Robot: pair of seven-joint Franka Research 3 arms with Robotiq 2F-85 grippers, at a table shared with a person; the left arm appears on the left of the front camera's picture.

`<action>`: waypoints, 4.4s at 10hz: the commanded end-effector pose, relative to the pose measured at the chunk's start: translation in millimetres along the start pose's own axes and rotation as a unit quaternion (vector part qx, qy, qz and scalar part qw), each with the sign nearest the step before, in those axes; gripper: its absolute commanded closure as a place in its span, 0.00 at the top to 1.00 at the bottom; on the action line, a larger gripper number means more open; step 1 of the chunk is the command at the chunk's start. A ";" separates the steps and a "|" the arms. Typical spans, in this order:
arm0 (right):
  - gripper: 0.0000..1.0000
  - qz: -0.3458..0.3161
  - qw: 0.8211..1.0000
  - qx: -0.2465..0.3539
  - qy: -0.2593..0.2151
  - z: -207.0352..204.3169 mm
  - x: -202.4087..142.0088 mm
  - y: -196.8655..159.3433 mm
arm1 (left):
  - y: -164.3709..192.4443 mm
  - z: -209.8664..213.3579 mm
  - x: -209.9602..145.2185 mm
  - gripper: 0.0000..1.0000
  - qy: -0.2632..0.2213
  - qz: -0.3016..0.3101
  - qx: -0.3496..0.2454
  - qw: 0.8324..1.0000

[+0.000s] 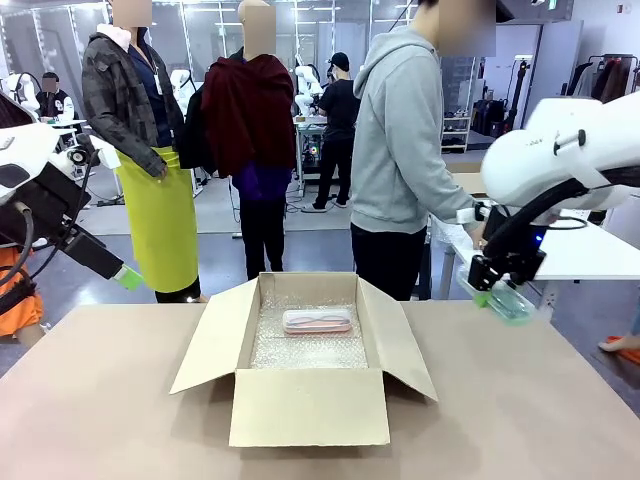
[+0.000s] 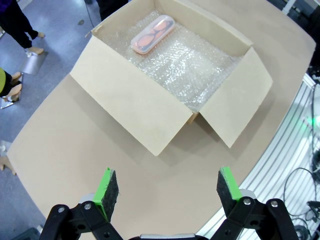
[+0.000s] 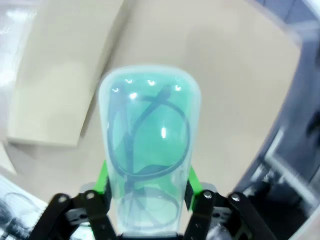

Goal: Pack the glasses set securely to prepare it for shipping.
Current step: Put the Glasses case from the right side of the table into the Package Box, then position the Package Box on the left side of the table.

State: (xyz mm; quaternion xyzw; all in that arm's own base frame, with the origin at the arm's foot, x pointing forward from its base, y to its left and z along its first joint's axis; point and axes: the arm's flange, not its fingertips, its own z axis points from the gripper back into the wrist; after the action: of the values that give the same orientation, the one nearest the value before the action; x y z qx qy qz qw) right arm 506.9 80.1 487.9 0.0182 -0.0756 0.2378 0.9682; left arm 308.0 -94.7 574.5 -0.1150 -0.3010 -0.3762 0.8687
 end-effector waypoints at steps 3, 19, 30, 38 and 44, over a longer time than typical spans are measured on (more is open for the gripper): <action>0.64 0.280 0.960 0.021 -0.012 29.5 42.5 75.4 | 1.2 -0.1 -1.0 1.00 -0.010 -0.006 -0.001 1.000; 0.64 0.502 0.858 0.046 0.099 -168.1 184.2 256.4 | 1.2 -0.1 -1.0 1.00 -0.010 -0.006 -0.001 1.000; 1.00 0.482 0.870 0.024 0.098 -166.4 180.5 248.1 | 1.2 -0.1 -1.0 1.00 -0.010 -0.006 -0.001 1.000; 1.00 0.503 0.858 0.056 0.090 -180.4 186.0 248.9 | 1.2 -0.1 -1.0 1.00 -0.010 -0.006 -0.001 1.000; 1.00 0.503 0.857 0.023 0.108 -129.4 165.8 256.7 | 1.2 -0.1 -1.0 1.00 -0.010 -0.006 -0.001 1.000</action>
State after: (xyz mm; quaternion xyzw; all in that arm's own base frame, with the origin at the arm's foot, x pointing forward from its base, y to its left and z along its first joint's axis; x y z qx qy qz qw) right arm 572.1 396.6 369.5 -0.0059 0.0265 0.6973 0.7163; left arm 308.2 -94.7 574.5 -0.1148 -0.3008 -0.3762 0.8688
